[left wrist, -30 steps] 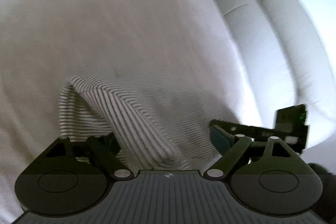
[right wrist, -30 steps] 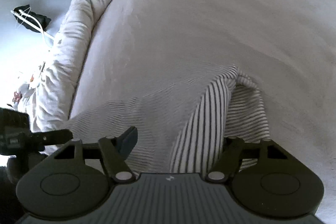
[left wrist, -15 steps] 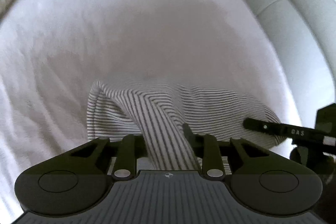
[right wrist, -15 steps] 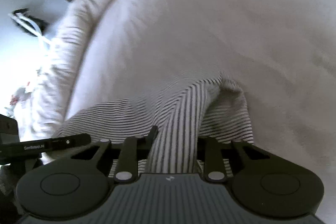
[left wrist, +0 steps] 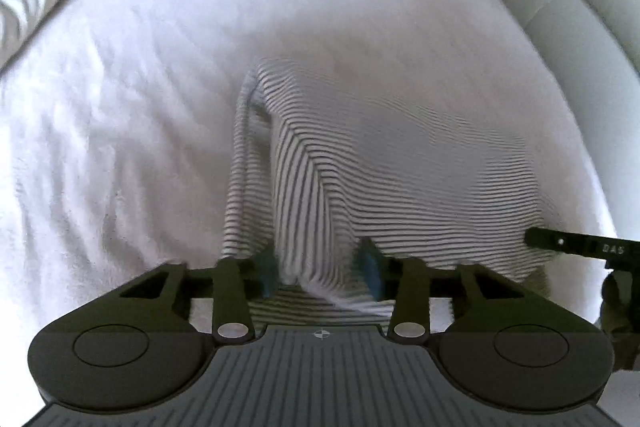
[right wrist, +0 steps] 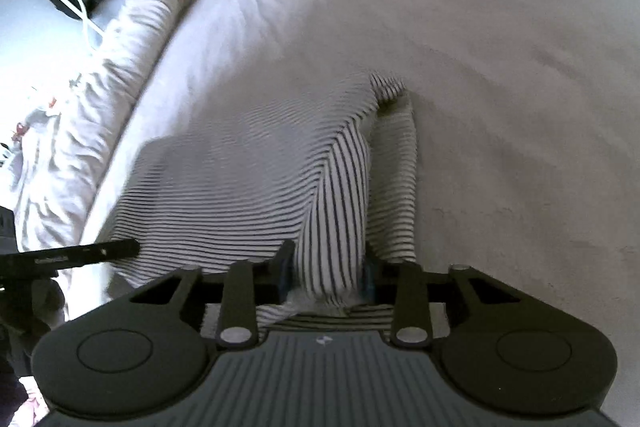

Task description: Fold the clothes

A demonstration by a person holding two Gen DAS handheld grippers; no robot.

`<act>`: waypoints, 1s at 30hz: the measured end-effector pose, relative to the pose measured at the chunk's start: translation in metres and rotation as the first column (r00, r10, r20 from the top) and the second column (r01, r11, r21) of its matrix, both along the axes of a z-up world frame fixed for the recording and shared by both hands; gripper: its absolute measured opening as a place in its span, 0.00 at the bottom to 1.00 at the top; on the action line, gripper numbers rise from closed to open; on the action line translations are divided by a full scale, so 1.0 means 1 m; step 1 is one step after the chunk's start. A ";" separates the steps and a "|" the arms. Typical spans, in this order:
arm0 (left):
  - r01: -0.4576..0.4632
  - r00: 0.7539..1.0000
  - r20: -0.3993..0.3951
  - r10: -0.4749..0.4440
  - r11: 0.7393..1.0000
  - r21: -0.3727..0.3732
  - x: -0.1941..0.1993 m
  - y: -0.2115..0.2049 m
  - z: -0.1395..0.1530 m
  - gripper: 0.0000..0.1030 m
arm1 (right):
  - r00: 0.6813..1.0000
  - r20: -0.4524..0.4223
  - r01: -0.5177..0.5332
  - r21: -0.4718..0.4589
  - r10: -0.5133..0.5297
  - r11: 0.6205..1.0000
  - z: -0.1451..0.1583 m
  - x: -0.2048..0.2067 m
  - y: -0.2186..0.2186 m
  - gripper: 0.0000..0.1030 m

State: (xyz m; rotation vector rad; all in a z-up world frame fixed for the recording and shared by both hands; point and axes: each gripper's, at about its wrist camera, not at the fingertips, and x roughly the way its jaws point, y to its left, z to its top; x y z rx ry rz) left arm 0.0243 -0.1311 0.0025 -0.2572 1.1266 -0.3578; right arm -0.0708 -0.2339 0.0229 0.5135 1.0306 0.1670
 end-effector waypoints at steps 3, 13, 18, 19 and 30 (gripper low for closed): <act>-0.008 0.998 0.059 0.002 0.995 0.097 -0.008 -0.007 0.021 0.51 | 0.999 0.036 -0.036 -0.024 0.037 0.999 0.021 -0.005 0.003 0.28; 0.066 0.962 0.254 -0.097 0.989 0.129 -0.024 -0.045 0.037 0.95 | 0.959 0.279 0.031 -0.273 0.048 0.962 0.038 -0.033 0.045 1.00; 0.056 0.986 0.137 -0.099 0.956 0.287 -0.015 -0.070 -0.025 0.99 | 0.953 0.287 -0.003 -0.298 0.093 0.955 0.004 -0.021 0.075 1.00; 0.053 0.984 0.146 -0.099 0.954 0.294 -0.017 -0.073 -0.025 1.00 | 0.974 0.207 -0.028 -0.292 0.092 0.956 -0.014 -0.014 0.079 1.00; 0.033 0.988 0.135 -0.072 0.961 0.274 -0.033 -0.043 -0.018 1.00 | 0.983 0.090 -0.123 -0.319 0.159 0.940 -0.020 -0.012 0.079 1.00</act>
